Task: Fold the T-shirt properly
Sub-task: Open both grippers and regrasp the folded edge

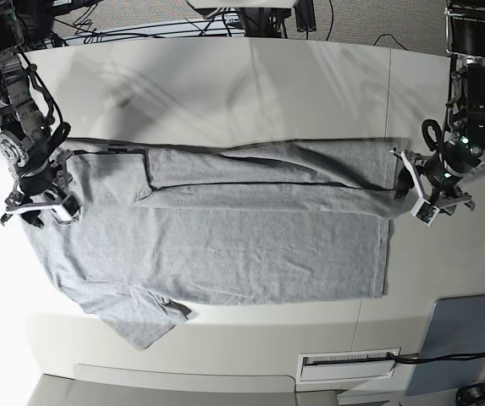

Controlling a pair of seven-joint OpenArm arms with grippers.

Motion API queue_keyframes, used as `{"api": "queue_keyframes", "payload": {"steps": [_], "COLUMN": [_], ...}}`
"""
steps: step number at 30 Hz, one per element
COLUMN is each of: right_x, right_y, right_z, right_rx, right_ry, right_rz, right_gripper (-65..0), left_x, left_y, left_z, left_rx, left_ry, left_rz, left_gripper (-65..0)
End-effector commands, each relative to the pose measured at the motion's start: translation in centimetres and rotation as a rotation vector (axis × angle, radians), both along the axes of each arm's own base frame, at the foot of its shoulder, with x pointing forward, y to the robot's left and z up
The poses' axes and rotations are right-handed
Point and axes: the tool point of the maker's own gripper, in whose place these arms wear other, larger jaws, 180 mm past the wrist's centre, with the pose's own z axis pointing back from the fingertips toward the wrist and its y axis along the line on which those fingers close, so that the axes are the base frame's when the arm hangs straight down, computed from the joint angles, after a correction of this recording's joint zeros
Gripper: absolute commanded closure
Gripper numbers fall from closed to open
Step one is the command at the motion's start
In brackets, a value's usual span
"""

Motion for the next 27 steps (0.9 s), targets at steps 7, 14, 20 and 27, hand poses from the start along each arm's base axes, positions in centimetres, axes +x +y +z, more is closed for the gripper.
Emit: {"api": "queue_keyframes", "payload": {"steps": [7, 14, 20, 27], "right_x": [0.5, 0.2, -1.1, -4.9], "right_y": [-1.3, -0.4, -1.1, -2.7], "right_z": [1.6, -0.6, -4.9, -7.5], "right_rx": [0.158, 0.311, 0.358, 0.298], "right_ry": [-0.115, -0.117, -0.044, 0.058], "right_rz": [-0.185, -0.285, -0.365, -0.401], "right_gripper": [0.0, 0.0, 0.0, 0.0], "left_x": [-1.4, -4.1, -4.4, -7.7], "left_y": [-3.3, -7.4, -9.2, -8.0], "left_z": [0.8, -2.2, -3.9, -7.1], "left_rx": [-0.254, -0.473, -0.496, -0.391], "left_ry": [0.024, 0.108, 0.106, 0.185], "left_rz": [0.007, 0.141, 0.25, 0.302], "left_gripper": [-0.5, 0.0, 0.0, 0.0]}}
